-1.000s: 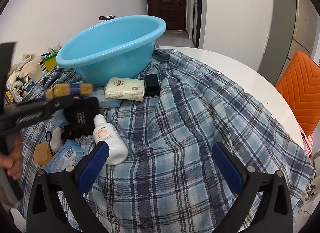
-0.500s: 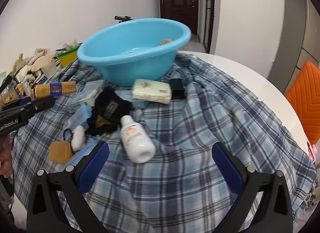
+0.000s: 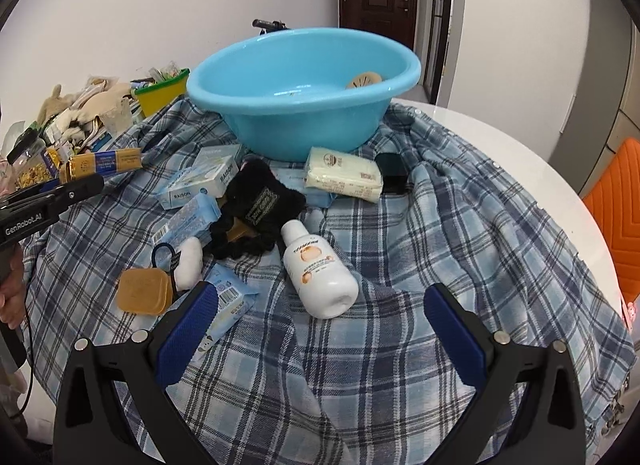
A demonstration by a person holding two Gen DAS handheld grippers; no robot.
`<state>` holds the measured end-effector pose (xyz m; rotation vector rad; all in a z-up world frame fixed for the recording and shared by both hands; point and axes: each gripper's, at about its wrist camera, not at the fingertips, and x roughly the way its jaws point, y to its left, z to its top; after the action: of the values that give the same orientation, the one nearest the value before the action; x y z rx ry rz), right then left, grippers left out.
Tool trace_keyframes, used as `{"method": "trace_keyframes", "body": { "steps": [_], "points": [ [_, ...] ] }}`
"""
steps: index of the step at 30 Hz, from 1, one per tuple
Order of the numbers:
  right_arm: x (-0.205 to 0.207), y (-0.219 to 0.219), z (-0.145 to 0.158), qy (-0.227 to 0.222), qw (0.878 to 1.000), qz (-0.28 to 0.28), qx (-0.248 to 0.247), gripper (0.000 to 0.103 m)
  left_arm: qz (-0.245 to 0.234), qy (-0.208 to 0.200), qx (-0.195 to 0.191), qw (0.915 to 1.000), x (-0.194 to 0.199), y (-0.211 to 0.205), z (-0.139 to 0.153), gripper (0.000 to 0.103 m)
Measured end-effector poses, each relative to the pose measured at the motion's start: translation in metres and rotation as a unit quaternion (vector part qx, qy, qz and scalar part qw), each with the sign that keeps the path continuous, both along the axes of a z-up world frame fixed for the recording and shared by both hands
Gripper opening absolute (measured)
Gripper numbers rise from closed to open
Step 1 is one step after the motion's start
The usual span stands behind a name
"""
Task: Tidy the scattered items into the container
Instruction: 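Grasp the white round puff with the right gripper while the left holds the gold box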
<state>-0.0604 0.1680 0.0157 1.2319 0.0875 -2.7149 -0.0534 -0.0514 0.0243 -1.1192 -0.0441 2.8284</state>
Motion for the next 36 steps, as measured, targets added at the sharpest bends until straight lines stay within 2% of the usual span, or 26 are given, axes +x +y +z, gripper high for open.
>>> {"method": "trace_keyframes", "body": {
  "steps": [7,12,15,21,23,25,29,32,36],
  "points": [
    [-0.001,-0.017,-0.003,-0.007,1.000,0.016,-0.007,0.103,-0.007,-0.006,-0.003,1.0000,0.002,0.005,-0.006,0.054],
    [-0.009,-0.051,-0.004,-0.016,0.997,0.073,-0.022,0.103,-0.010,-0.009,0.001,0.9999,0.004,0.006,-0.007,0.054],
    [-0.018,-0.073,-0.013,-0.024,0.995,0.095,-0.016,0.102,-0.009,-0.010,0.001,0.9999,0.006,0.003,-0.008,0.054],
    [-0.032,-0.087,-0.034,-0.039,0.995,0.089,-0.002,0.101,0.005,-0.013,0.000,0.9999,0.009,-0.010,-0.012,0.054],
    [-0.034,-0.086,-0.036,-0.039,0.995,0.090,-0.005,0.086,0.009,-0.014,0.003,0.9999,0.008,-0.013,-0.012,0.054],
    [-0.035,-0.085,-0.041,-0.052,0.993,0.104,-0.015,0.017,0.010,-0.013,0.002,0.9999,0.008,-0.015,-0.012,0.054],
    [-0.032,-0.076,-0.038,-0.073,0.989,0.114,-0.056,0.016,0.006,-0.014,0.006,0.9999,0.007,-0.012,-0.012,0.054],
    [-0.025,-0.076,-0.034,-0.056,0.992,0.107,-0.030,0.016,0.002,-0.013,0.006,0.9999,0.006,-0.008,-0.012,0.054],
    [-0.022,-0.072,-0.031,-0.056,0.992,0.105,-0.038,0.016,-0.003,-0.017,0.007,0.9998,0.006,-0.003,-0.013,0.054]
  ]
}}
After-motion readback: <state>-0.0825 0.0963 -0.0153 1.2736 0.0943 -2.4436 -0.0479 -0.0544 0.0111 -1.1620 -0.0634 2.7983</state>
